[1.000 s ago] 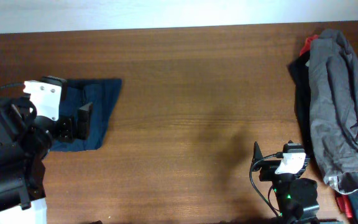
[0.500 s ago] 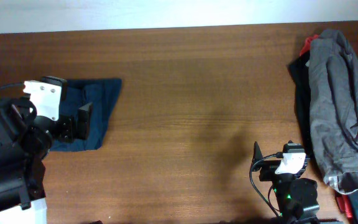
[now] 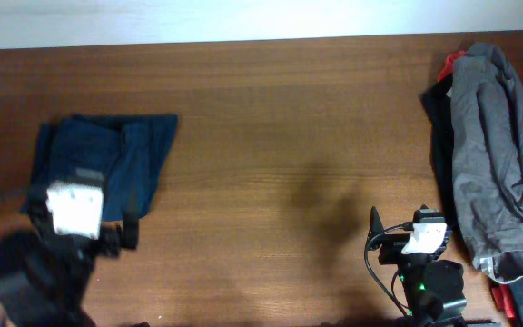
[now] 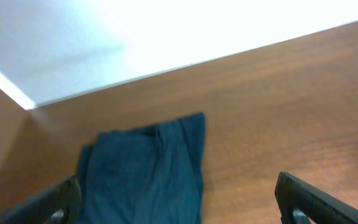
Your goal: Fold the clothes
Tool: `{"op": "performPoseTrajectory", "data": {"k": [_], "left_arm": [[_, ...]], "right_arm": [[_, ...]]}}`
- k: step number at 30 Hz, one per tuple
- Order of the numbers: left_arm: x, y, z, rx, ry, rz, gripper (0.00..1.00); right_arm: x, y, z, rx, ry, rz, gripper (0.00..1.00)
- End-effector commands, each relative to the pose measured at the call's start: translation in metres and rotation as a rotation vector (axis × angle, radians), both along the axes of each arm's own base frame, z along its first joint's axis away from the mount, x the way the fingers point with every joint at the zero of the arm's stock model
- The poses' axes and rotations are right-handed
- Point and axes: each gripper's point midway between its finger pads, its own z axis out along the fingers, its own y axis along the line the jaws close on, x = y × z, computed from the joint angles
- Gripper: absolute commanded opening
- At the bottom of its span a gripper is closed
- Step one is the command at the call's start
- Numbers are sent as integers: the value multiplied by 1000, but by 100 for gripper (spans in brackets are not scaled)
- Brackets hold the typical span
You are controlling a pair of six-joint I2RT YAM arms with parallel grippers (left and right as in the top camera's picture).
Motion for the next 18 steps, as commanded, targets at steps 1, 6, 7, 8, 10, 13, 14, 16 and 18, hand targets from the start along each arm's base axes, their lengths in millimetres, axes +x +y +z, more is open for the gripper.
{"op": "performPoseTrajectory", "data": {"k": [1,6,7,8,10,13,14,16,18], "left_arm": [[-14,2,-27,36,-32,29,99],[-29,-2,-52,44,-101,33,99],[-30,-3,-57,46,-110,30,99],[-31,-5,-62,47,-114,26,99],[-32,-7,-73,49,-117,17,99],[-31,-10,-90,54,-122,3,99],[-30,-10,-95,55,-124,-1,99],[-27,-12,-104,56,-131,-12,99],[-21,-12,-113,54,-129,-17,100]], "right_arm": [[0,-1,-2,-5,0,-3,99],[0,-1,-2,-5,0,-3,99],[0,-1,-2,-5,0,-3,99],[0,-1,-2,-5,0,-3,99],[0,-1,-2,-5,0,-3,99],[0,-1,-2,-5,0,-3,99],[0,-1,-2,-6,0,-3,99],[0,-1,-2,-5,0,-3,99],[0,-1,-2,-5,0,-3,99]]}}
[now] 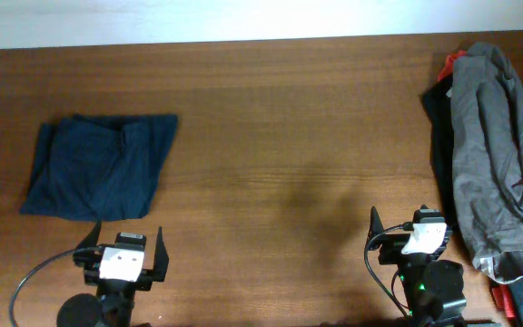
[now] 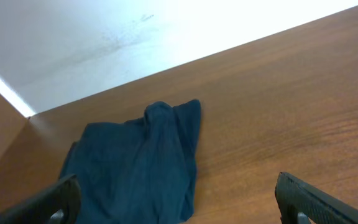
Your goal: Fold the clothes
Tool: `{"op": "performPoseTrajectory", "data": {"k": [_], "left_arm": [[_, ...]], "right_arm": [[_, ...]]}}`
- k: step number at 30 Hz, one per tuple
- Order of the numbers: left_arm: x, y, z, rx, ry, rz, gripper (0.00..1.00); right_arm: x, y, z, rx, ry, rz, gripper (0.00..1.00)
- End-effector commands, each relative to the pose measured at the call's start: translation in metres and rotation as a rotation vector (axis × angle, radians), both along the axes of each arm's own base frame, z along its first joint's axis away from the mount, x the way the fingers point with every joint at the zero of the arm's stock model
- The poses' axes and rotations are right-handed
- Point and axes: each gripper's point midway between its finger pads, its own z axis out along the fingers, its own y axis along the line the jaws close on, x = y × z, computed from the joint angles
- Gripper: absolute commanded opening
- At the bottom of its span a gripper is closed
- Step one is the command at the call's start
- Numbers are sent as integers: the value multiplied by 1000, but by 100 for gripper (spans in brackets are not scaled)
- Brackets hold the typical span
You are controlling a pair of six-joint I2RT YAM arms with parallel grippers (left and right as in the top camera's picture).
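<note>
A folded dark blue garment (image 1: 98, 168) lies flat on the left of the table. In the left wrist view the blue garment (image 2: 135, 162) is ahead and to the left. My left gripper (image 1: 123, 243) sits at the front edge, just in front of the garment and clear of it. It is open, with its fingers (image 2: 309, 199) wide apart and nothing between them. My right gripper (image 1: 398, 222) rests open and empty at the front right. Beside it, a heap of unfolded clothes has a grey garment (image 1: 493, 154) on top.
The wooden table (image 1: 271, 136) reaches back to a white wall. Red cloth (image 1: 449, 65) and black cloth (image 1: 439, 118) stick out from under the grey garment at the right edge. More red cloth (image 1: 507, 298) lies at the front right corner.
My left arm was over the front left corner of the blue garment, blurred. It now stands further right at the table's front edge, off the garment. The right arm has not moved.
</note>
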Motion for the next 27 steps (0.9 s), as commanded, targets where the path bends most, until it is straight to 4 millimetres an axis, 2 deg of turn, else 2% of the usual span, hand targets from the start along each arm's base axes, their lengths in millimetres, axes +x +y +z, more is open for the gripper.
{"op": "performPoseTrajectory", "data": {"k": [1,11,17,27], "left_arm": [[8,2,-18,4,5,2,100],[29,-1,-57,6,-15,-29,99],[36,-1,-47,22,-102,-35,99],[37,-1,-47,23,-105,-35,99]], "right_arm": [[0,-1,-2,-5,0,-3,99],[0,-1,-2,-5,0,-3,99],[0,-1,-2,-5,0,-3,99],[0,-1,-2,-5,0,-3,99]]}}
